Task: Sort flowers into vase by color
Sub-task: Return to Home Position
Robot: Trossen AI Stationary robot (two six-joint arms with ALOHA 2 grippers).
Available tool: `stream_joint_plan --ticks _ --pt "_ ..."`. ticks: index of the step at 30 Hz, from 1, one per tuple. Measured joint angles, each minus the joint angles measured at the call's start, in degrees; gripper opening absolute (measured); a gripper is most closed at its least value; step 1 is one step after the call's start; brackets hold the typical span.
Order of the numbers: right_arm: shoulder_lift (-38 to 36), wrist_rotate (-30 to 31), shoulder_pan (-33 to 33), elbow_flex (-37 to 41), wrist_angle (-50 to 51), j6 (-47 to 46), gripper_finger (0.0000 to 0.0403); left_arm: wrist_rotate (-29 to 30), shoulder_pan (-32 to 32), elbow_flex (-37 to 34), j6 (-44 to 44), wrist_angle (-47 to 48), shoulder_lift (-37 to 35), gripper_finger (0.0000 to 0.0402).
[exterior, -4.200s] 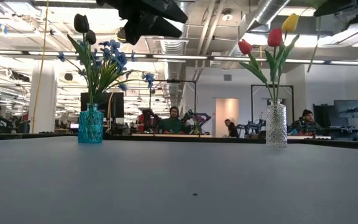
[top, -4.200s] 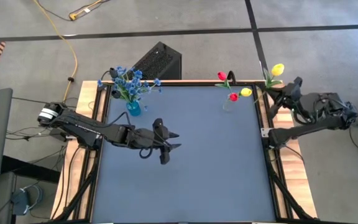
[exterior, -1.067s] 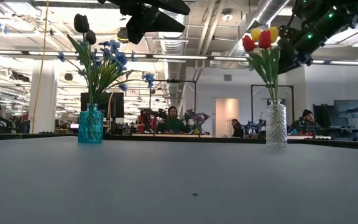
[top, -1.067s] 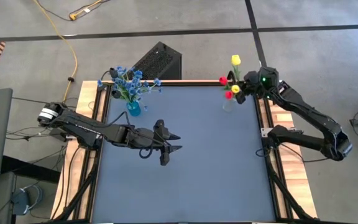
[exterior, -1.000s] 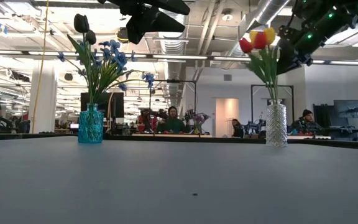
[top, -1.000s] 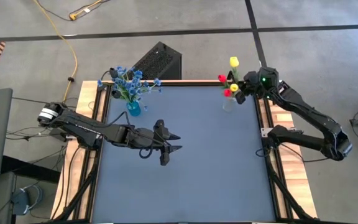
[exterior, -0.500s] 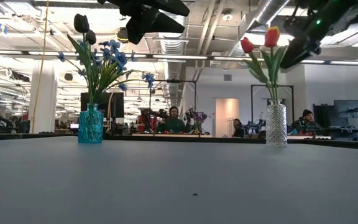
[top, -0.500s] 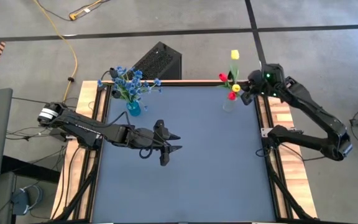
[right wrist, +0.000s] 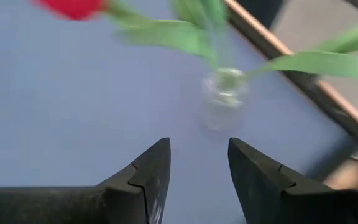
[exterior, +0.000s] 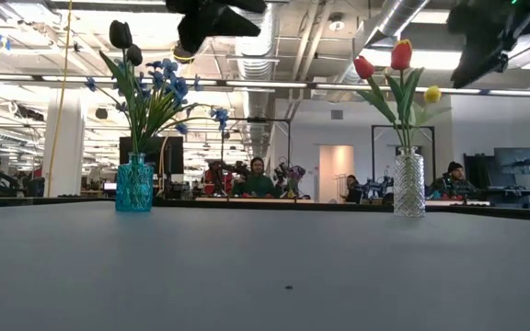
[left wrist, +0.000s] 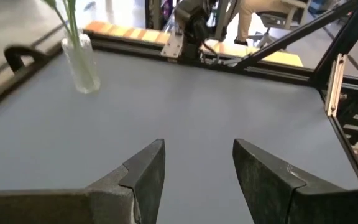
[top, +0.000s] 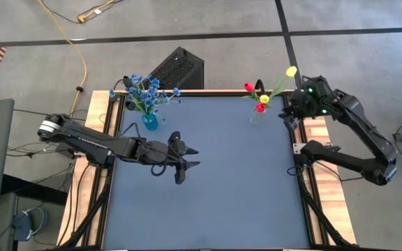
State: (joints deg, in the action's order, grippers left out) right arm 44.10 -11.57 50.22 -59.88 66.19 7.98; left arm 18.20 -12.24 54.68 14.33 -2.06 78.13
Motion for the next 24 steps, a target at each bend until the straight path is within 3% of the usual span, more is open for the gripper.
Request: stream_joint_plan --ticks 4,8,16,24 --pt "-3.5 -11.0 -0.3 0.0 -0.9 -0.3 0.0179 0.2 -1.2 0.0 -4.5 1.0 -3.5 0.0178" --pt "-8.2 -17.4 -3.4 2.2 -8.3 -3.8 0.0167 0.5 -3.8 -2.0 -8.3 -2.4 -5.7 0.0178" --pt "-20.8 -17.3 -13.0 15.7 -26.9 -13.4 0.0146 1.1 -7.7 -11.6 -11.7 -17.5 -6.9 0.0178" --pt "-27.9 -17.0 -20.4 29.2 -44.0 -20.9 0.0128 1.3 -6.6 -17.9 -10.7 -22.4 -6.9 0.0178"
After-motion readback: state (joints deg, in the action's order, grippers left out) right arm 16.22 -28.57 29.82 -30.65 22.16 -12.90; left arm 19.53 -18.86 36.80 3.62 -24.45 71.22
